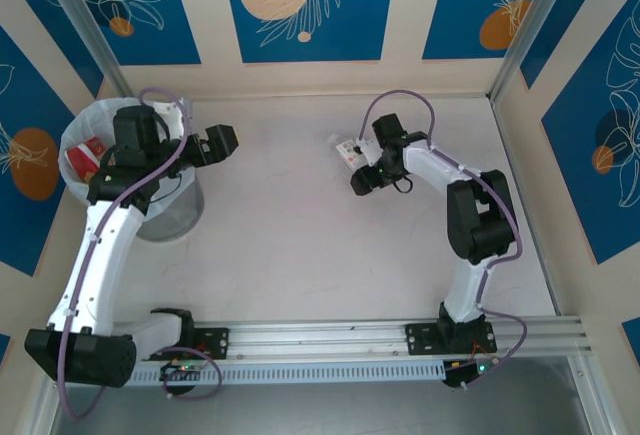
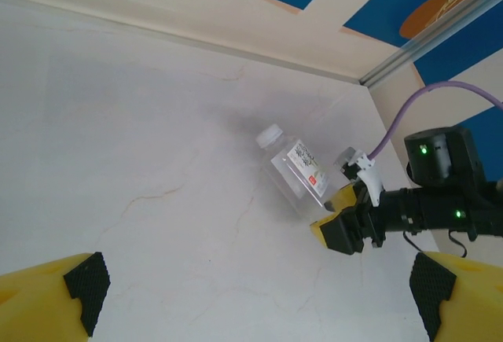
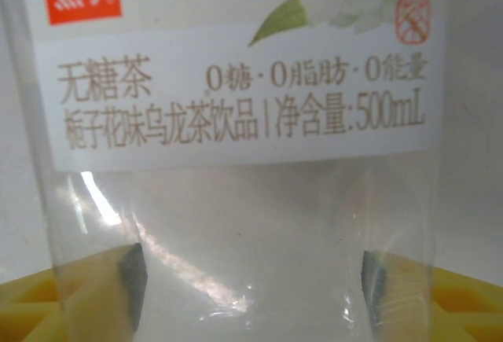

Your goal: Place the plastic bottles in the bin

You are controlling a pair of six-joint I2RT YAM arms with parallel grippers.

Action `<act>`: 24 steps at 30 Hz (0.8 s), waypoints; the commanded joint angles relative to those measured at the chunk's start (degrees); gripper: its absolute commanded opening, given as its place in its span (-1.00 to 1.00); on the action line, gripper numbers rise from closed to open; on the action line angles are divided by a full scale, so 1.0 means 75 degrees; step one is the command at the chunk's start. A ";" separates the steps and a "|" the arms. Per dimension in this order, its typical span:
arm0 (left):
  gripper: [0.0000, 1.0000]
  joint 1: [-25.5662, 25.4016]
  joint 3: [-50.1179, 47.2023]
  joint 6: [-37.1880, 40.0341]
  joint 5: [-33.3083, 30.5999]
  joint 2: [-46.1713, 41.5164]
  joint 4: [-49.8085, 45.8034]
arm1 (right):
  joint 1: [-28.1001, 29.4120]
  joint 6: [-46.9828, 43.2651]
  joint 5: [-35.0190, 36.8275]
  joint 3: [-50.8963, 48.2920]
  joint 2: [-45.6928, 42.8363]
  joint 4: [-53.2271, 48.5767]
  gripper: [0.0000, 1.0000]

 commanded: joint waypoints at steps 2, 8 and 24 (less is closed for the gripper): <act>0.98 -0.0284 -0.0165 -0.0593 0.0227 0.0132 0.0565 | 0.0471 0.1187 0.0474 -0.0543 -0.0694 0.0742 -1.00; 0.99 -0.0880 -0.0194 -0.0854 -0.0527 0.0409 0.0687 | 0.1303 0.2018 0.0928 -0.1579 -0.1789 0.2243 -1.00; 0.98 -0.2056 -0.0507 -0.1172 0.0757 0.1260 0.3086 | 0.2882 0.2689 0.1639 -0.3380 -0.3438 0.5374 -1.00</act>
